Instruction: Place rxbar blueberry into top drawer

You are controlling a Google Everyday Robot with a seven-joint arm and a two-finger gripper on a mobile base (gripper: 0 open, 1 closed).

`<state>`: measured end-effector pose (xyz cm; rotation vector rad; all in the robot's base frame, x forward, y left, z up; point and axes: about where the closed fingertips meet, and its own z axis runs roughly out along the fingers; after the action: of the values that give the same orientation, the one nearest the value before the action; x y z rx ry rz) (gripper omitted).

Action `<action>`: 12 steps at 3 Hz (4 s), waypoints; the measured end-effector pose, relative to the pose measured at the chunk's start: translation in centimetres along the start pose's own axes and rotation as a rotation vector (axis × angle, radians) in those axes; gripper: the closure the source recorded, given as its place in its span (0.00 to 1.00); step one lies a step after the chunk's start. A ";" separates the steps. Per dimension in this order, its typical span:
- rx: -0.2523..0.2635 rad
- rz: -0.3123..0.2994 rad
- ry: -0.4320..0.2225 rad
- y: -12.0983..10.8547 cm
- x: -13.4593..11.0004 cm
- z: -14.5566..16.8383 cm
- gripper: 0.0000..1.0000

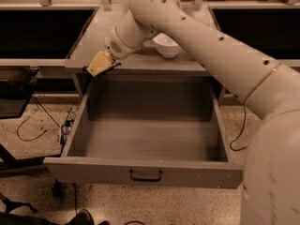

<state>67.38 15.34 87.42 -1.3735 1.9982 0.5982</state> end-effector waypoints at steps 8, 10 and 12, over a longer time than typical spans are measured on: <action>-0.077 0.046 0.074 4.1 9.4 17.8 1.00; -0.024 0.117 0.107 2.3 13.6 18.4 1.00; -0.006 0.164 0.154 1.6 16.9 19.1 1.00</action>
Offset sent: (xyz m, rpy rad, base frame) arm -0.0369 -0.0138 -0.0010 0.0019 0.0413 0.0035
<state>66.27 17.86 62.03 -1.3018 2.2495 0.5860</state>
